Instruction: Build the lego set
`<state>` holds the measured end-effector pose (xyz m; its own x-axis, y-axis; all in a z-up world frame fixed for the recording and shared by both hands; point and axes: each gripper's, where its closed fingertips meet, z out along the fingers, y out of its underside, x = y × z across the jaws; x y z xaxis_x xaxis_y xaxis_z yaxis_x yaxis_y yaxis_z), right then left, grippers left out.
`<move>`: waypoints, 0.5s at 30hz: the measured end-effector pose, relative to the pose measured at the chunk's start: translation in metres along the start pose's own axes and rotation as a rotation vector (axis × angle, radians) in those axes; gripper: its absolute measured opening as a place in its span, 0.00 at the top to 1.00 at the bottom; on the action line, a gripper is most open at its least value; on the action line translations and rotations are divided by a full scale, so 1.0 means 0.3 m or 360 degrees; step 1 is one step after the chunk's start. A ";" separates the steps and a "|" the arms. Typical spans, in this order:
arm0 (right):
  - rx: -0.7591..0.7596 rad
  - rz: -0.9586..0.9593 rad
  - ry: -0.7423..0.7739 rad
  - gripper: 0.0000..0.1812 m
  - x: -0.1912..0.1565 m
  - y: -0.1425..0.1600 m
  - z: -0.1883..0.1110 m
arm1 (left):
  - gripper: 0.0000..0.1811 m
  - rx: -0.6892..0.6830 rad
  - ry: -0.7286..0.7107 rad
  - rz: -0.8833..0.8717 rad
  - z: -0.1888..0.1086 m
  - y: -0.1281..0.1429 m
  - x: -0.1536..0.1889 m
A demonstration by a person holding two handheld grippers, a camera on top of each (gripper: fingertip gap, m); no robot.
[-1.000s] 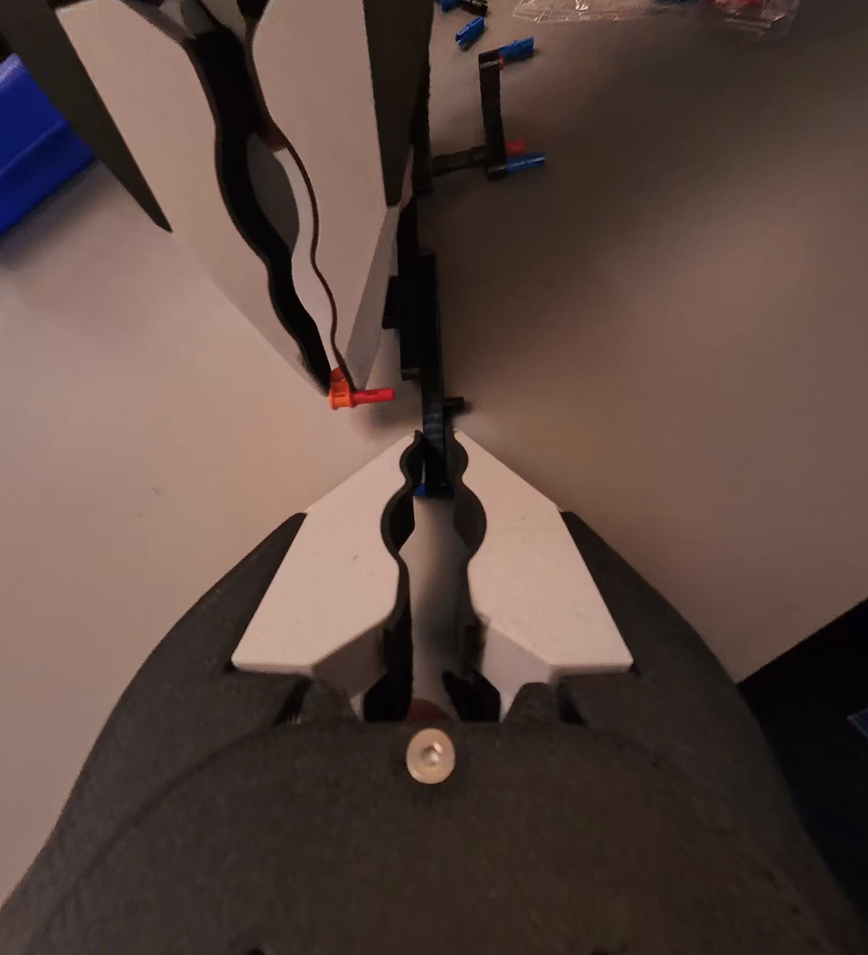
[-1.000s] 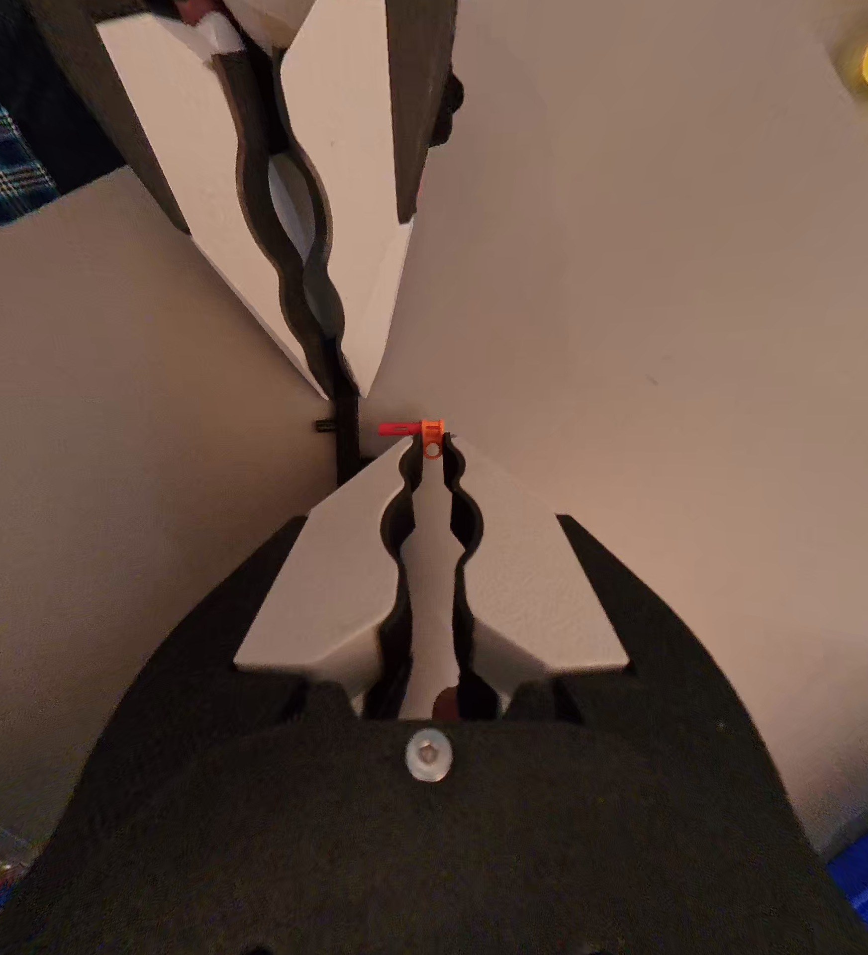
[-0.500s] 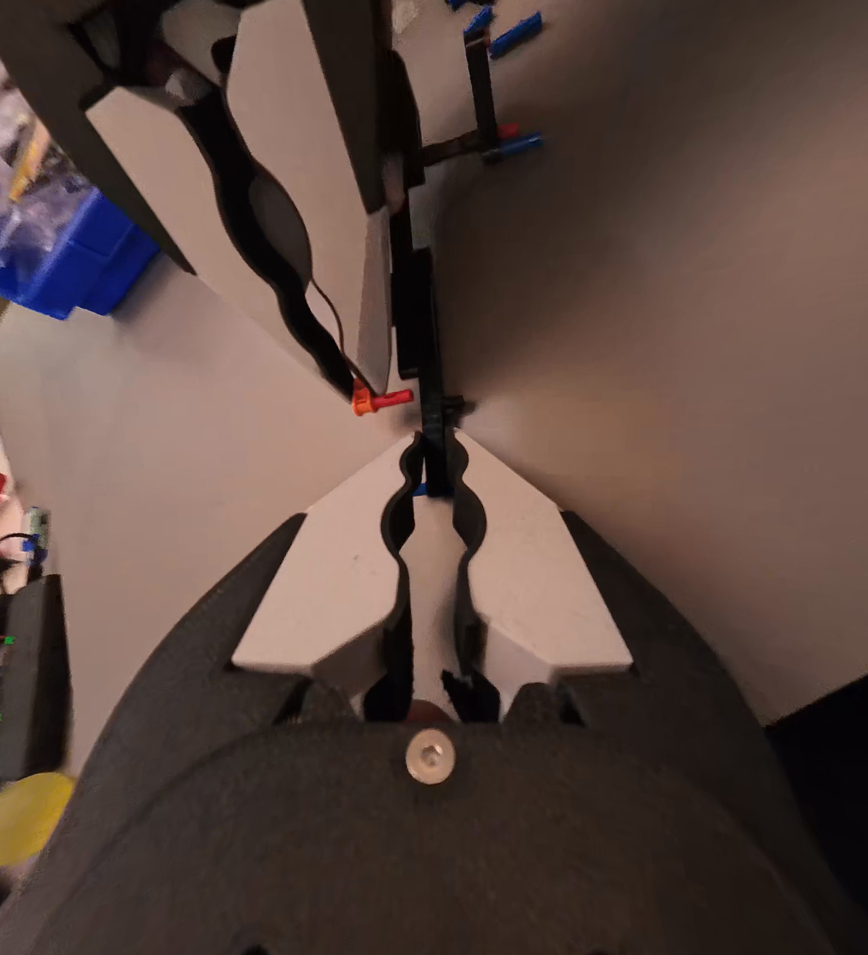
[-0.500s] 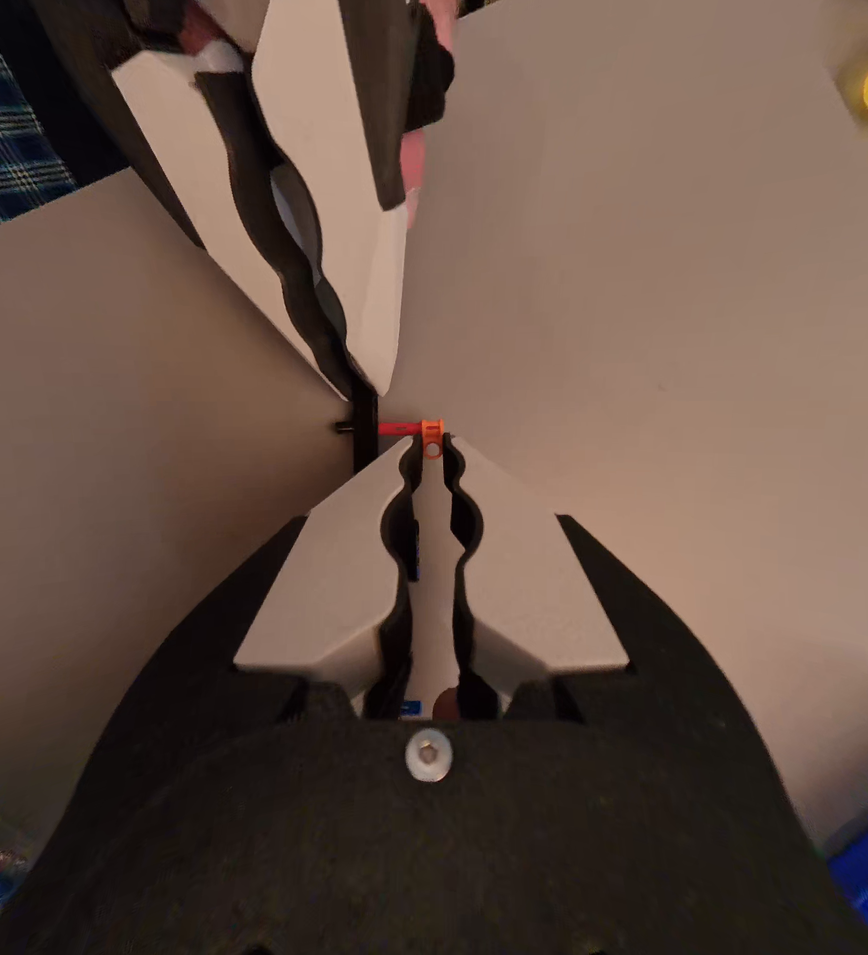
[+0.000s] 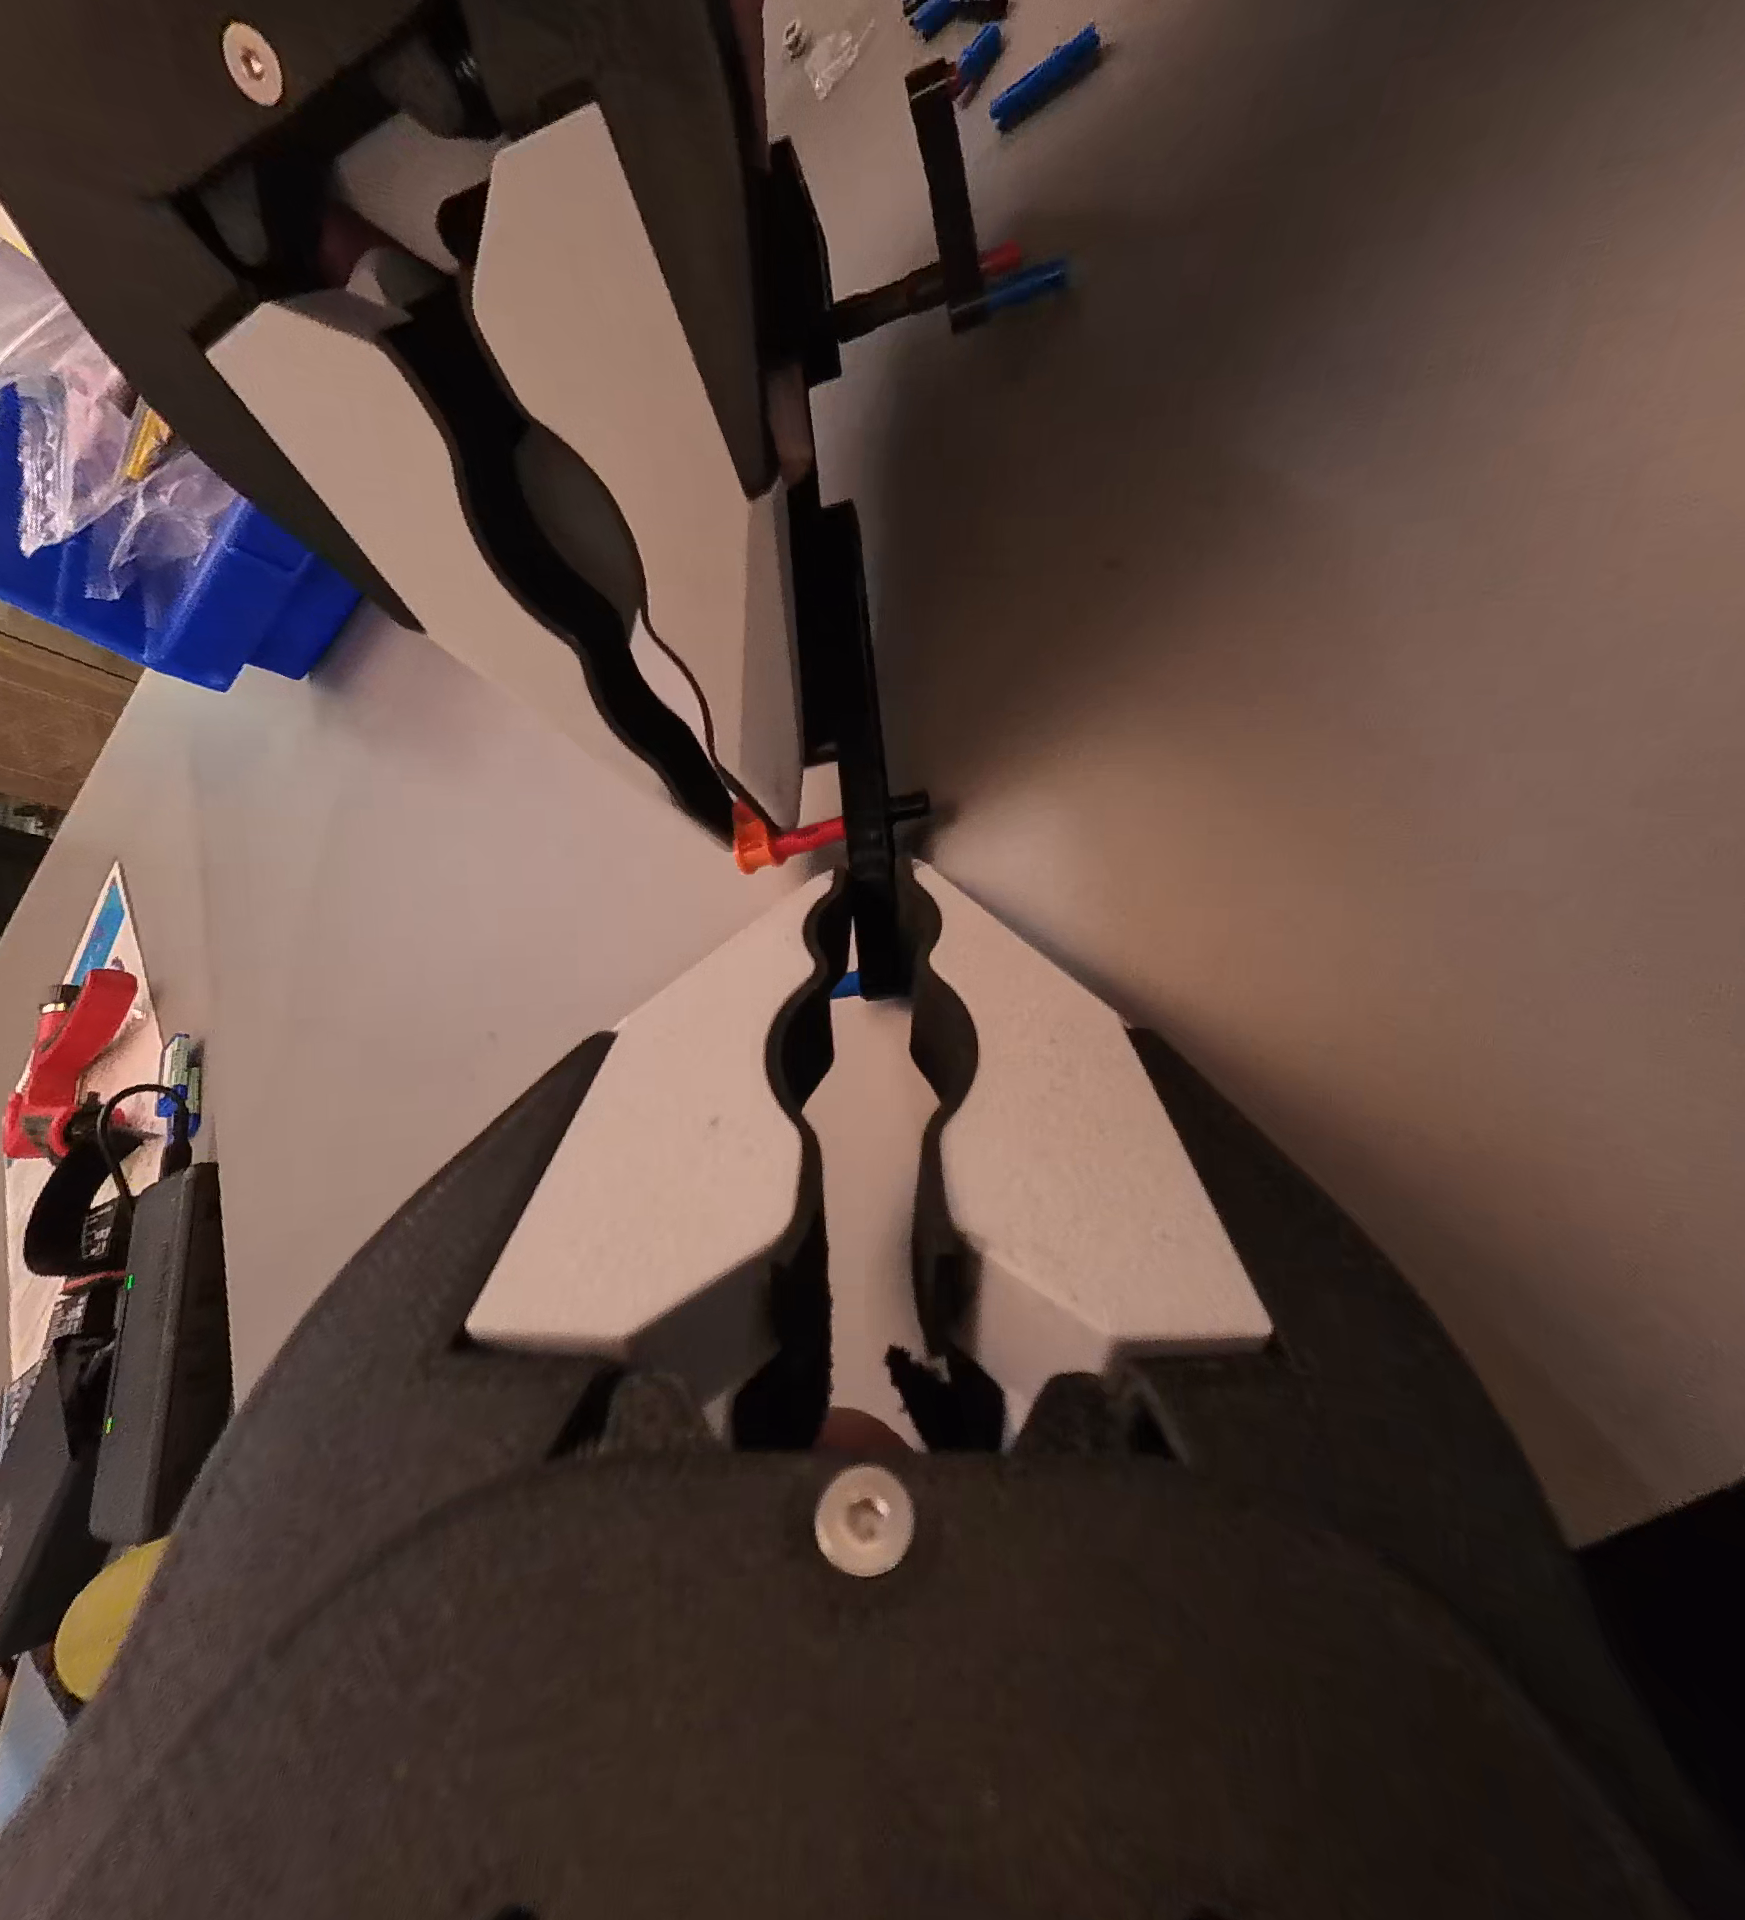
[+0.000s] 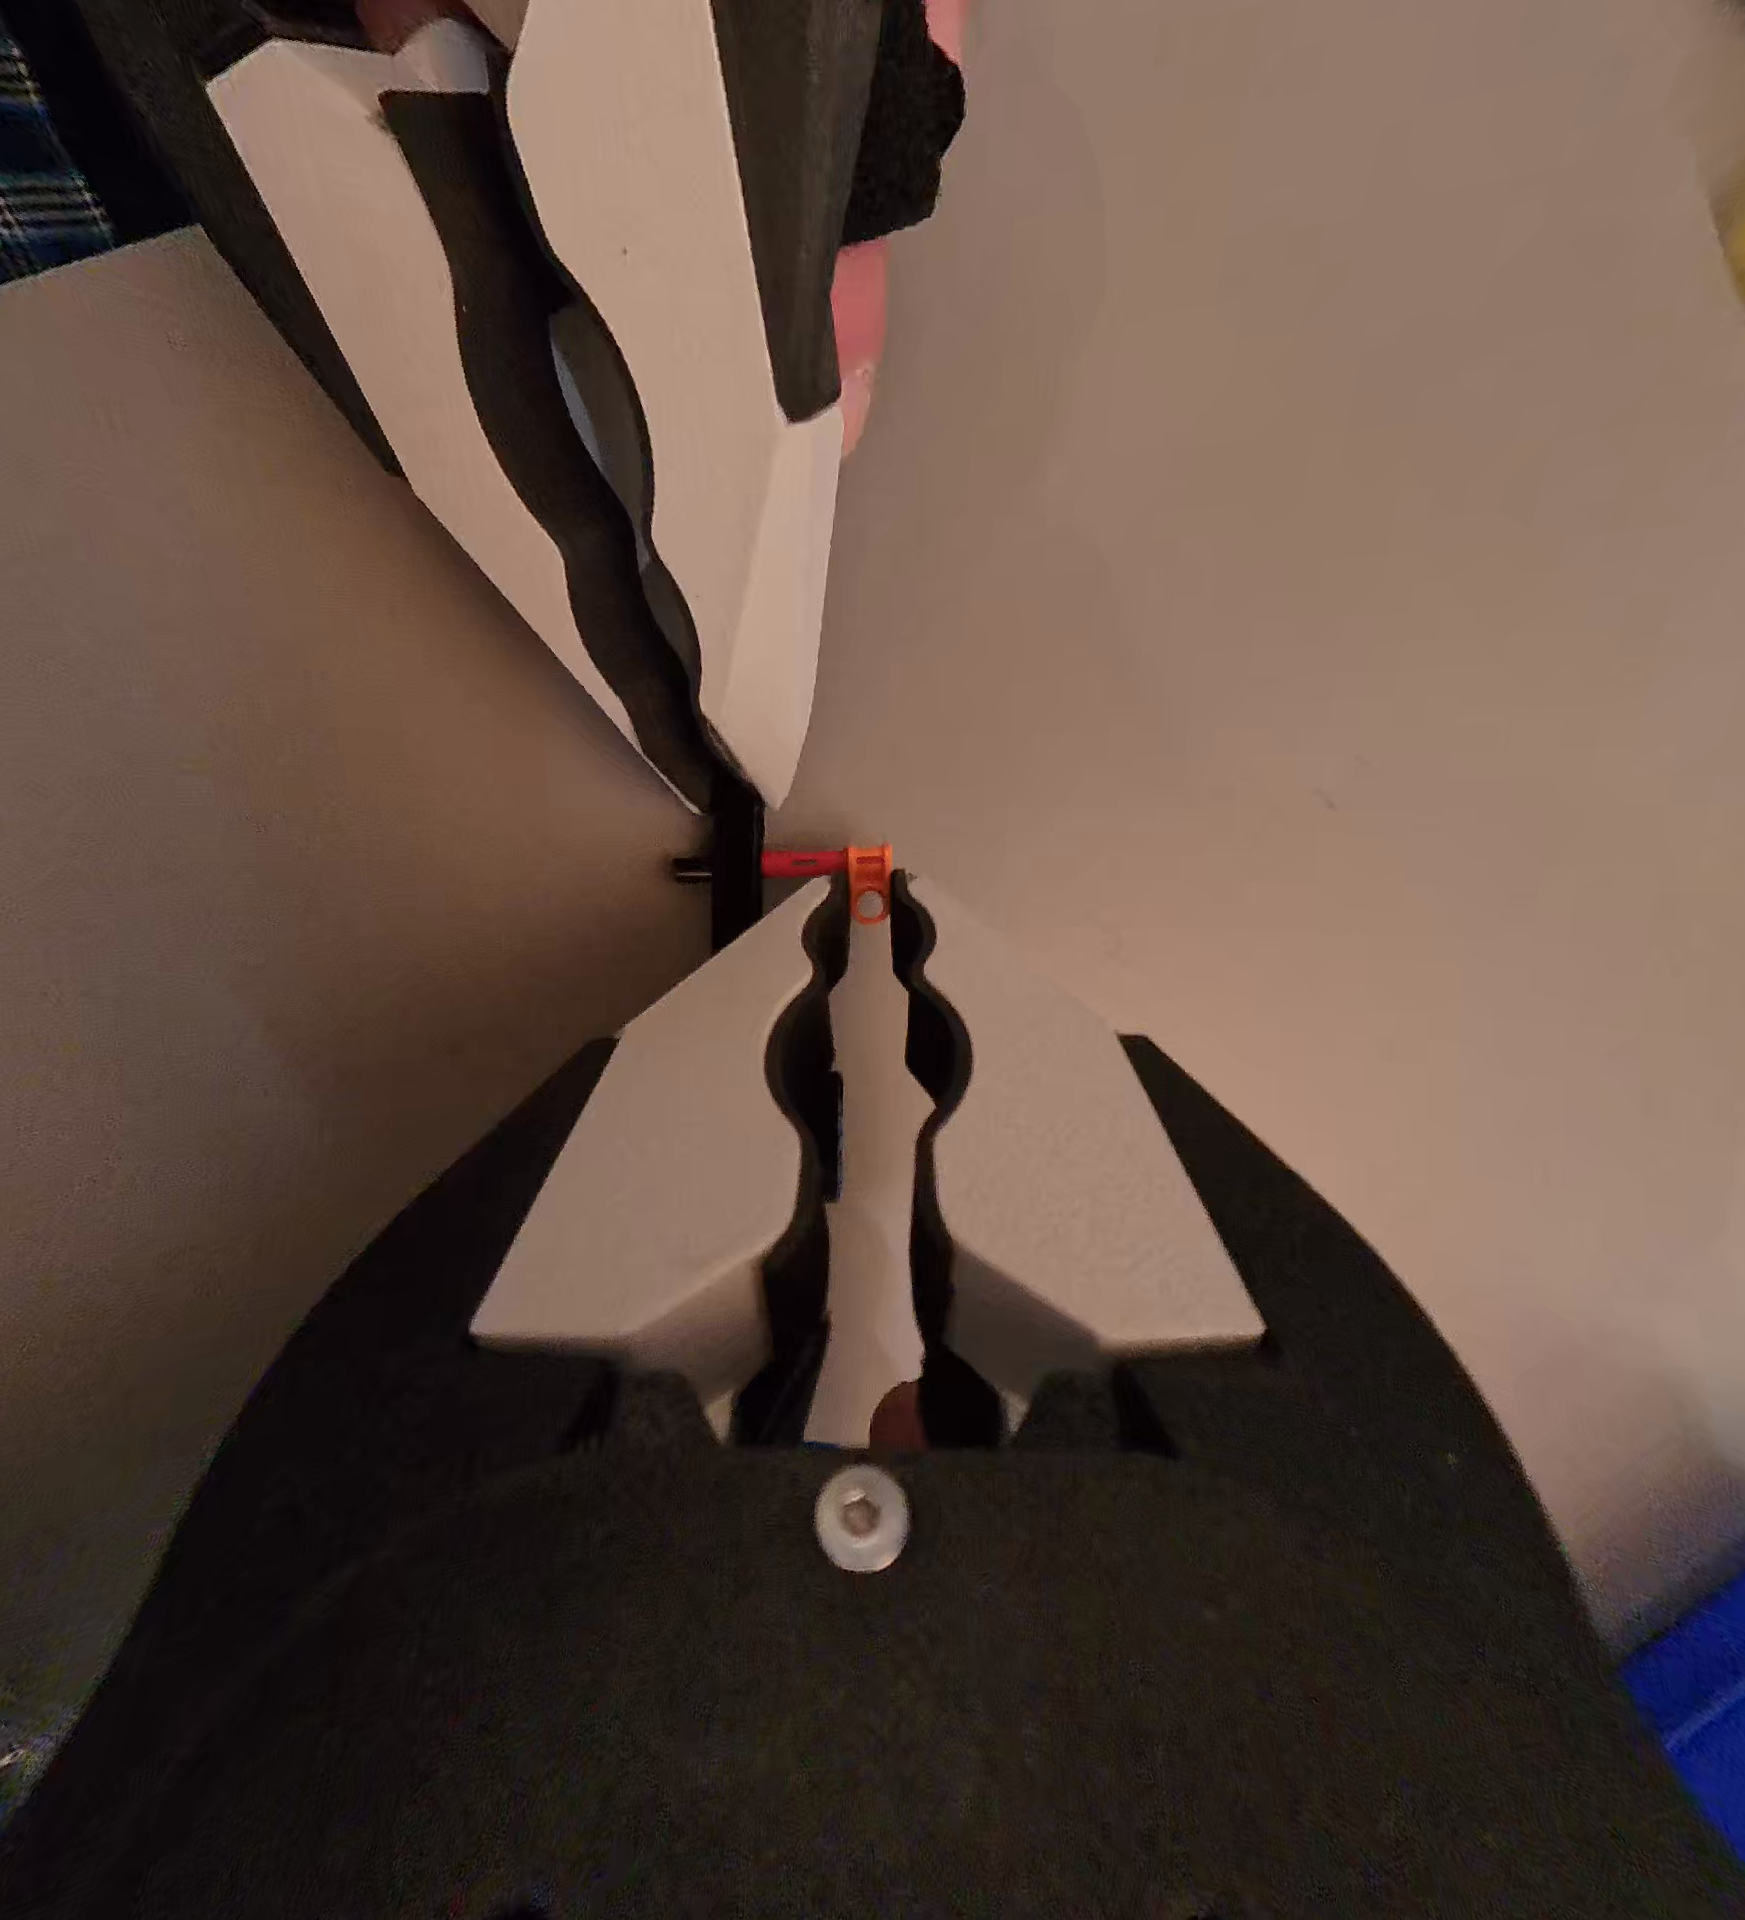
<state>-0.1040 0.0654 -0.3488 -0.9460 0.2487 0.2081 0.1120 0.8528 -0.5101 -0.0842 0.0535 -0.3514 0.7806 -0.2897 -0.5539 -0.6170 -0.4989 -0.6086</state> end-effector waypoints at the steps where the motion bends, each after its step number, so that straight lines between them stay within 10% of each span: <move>1: 0.0006 -0.0009 -0.0005 0.98 -0.002 -0.001 0.000 | 0.97 0.0001 0.0006 -0.0002 0.001 -0.001 0.002; 15: 0.0073 -0.0039 0.0075 0.98 0.017 0.001 -0.028 | 0.97 -0.0007 -0.0026 0.0007 0.003 0.001 -0.002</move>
<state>-0.1061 0.0708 -0.3409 -0.9328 0.2504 0.2593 0.0742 0.8373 -0.5417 -0.0848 0.0542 -0.3516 0.7761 -0.2786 -0.5658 -0.6200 -0.5011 -0.6037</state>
